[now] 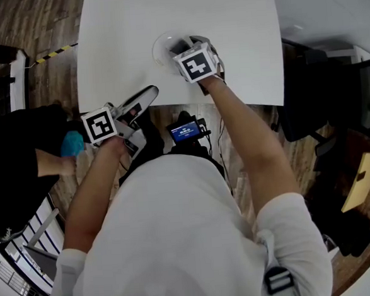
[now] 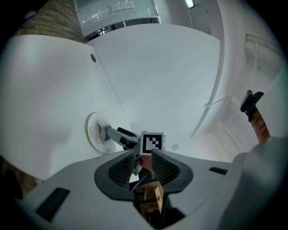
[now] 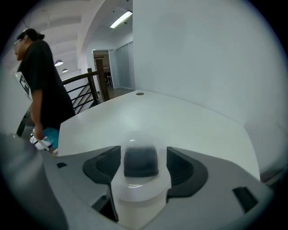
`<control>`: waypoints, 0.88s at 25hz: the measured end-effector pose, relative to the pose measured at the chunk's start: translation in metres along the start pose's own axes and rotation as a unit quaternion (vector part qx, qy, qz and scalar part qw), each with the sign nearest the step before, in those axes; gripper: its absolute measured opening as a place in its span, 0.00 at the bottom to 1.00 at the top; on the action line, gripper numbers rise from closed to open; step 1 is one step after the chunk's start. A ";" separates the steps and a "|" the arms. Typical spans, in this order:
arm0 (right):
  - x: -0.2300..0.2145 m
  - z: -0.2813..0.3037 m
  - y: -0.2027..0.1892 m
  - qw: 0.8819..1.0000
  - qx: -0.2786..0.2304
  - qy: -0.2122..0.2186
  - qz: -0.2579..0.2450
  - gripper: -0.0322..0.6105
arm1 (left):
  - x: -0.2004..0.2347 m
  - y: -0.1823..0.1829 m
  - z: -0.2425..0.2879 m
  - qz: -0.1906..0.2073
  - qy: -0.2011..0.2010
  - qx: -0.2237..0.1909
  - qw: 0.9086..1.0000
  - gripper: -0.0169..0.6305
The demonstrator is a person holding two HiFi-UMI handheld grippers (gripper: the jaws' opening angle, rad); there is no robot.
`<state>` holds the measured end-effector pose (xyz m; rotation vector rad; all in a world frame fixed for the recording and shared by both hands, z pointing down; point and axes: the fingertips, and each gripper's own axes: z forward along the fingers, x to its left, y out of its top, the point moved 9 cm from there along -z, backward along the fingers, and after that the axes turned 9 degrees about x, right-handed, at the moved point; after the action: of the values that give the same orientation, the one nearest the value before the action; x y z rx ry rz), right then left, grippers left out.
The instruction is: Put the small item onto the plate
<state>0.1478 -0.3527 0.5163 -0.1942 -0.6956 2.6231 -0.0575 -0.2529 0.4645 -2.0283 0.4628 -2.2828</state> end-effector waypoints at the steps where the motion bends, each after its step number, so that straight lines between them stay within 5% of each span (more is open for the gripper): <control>1: 0.000 -0.002 -0.001 1.000 -0.001 -0.001 0.000 0.54 | -0.001 0.000 0.001 0.002 -0.003 0.000 1.000 0.21; 19: -0.007 -0.073 -0.010 0.993 -0.092 0.011 0.077 0.53 | -0.044 0.016 0.000 0.038 -0.066 -0.018 0.997 0.21; 22: -0.001 -0.092 -0.008 0.989 -0.115 0.020 0.089 0.40 | -0.056 0.021 -0.006 0.045 -0.076 -0.027 0.996 0.21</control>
<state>0.1731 -0.3058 0.4409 -0.3927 -1.0089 2.6923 -0.0588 -0.2581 0.4046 -2.1395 0.5967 -2.0681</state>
